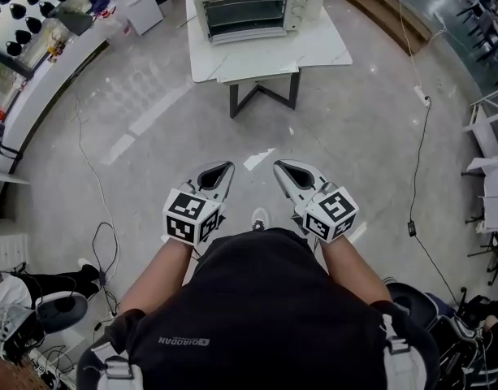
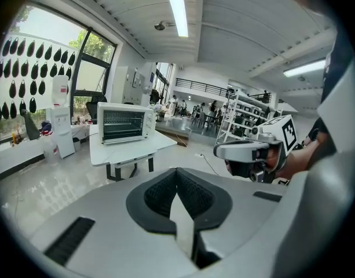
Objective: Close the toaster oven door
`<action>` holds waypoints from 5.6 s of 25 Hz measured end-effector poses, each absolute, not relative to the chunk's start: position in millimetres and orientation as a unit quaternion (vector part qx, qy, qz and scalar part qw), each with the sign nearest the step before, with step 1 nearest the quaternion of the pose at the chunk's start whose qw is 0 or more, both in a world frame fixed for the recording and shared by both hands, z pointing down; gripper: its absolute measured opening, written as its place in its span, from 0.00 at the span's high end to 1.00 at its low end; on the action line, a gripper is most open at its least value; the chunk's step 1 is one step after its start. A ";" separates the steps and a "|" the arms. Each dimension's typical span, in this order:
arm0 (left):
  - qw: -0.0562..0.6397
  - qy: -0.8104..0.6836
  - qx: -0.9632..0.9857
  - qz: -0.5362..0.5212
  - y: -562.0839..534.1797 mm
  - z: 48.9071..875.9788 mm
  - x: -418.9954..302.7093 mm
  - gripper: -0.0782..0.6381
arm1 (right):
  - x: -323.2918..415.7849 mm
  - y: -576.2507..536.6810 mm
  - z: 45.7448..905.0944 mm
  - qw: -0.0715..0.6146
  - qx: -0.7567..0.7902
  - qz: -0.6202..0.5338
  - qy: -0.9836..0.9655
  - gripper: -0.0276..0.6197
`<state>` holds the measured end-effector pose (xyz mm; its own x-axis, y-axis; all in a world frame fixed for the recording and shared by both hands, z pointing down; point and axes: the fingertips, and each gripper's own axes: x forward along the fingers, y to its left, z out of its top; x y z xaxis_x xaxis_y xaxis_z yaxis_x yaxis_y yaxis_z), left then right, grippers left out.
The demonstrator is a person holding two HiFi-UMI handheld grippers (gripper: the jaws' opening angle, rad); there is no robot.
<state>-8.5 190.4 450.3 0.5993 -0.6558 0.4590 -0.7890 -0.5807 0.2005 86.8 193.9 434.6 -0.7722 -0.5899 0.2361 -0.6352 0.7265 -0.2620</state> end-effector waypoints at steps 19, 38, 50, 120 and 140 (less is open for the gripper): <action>0.207 -0.455 0.850 0.169 164.5 459.1 1.9 0.89 | 100.8 160.8 445.8 0.067 0.293 0.175 -0.937 0.96; 0.227 -0.441 0.849 0.180 108.6 484.5 -28.3 0.89 | 71.7 106.3 471.0 0.088 0.302 0.202 -0.928 0.96; 0.216 -0.429 0.859 0.179 -5.4 469.1 -70.6 0.89 | 34.5 1.5 462.2 0.103 0.320 0.205 -0.919 0.96; 0.155 -0.352 0.910 0.156 -168.2 439.1 -120.0 0.89 | -26.8 -146.8 409.9 0.069 0.417 0.123 -0.898 0.80; 0.161 -0.342 0.909 0.175 -163.6 451.3 -120.2 0.89 | -1.9 -144.6 430.3 0.017 0.438 0.200 -0.876 0.62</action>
<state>-120.2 -163.6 451.3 0.7050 -0.5648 0.4289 -0.6778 -0.7146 0.1731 -1.9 -144.6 430.3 -0.6163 -0.7603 0.2051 -0.7741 0.5371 -0.3351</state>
